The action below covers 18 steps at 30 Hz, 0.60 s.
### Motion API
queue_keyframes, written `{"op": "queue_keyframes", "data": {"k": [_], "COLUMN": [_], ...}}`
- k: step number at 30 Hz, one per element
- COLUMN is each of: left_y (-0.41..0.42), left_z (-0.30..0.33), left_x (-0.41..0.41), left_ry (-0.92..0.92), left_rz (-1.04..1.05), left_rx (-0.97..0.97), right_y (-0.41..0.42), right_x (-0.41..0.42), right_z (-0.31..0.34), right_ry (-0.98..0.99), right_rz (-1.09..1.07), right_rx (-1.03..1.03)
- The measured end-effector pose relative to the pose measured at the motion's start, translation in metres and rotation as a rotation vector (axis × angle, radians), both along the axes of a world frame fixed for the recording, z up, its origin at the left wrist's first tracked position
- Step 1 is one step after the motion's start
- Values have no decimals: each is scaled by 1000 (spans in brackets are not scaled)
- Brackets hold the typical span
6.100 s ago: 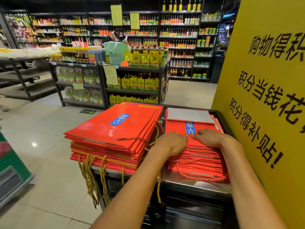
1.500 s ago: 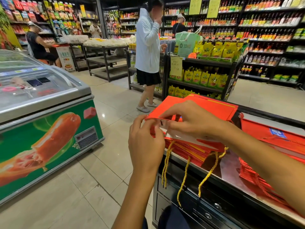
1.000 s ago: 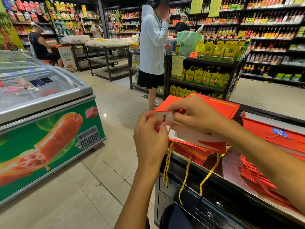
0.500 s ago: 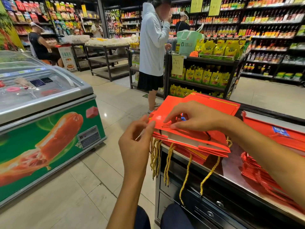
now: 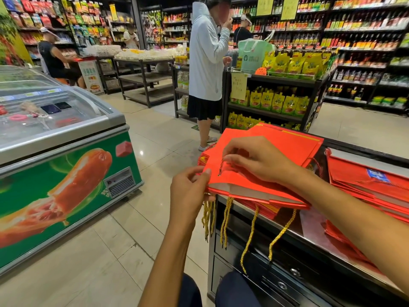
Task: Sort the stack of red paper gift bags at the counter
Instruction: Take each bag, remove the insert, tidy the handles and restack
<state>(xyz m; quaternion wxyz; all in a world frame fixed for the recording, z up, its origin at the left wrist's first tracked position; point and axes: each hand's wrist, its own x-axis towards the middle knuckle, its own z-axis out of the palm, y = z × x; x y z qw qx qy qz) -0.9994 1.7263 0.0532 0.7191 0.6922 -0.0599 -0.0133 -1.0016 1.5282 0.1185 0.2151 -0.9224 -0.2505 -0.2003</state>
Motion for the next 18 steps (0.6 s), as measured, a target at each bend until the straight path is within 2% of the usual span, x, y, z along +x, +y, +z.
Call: {"op": "queue_keyframes", "data": {"k": [3,5,9,11,15,18], "left_y": [-2,-3,-3,-8,-25,-30], "left_z": [-1,-2,0,3,19,41], "left_x": [0,-6,-29,-41,-49,-35], "left_ry": [27,97,230,282,237,142], "left_rz": [3,13,-42,-116,-113,-31], "left_rx": [-31,-117,-248,-299,-479,-572], "right_y": [-3,-13,-36,-39,-28,-21], "right_x": [1,1,-6,-9,-13,-10], "right_z": [3,11,14,6,-7,-4], "right_ry": [66,133,383,473,420,331], "right_rz": [-44,-114,-232,-272,-292,-299], "right_rx": [-7,-11,-233,-267,-173,24]}}
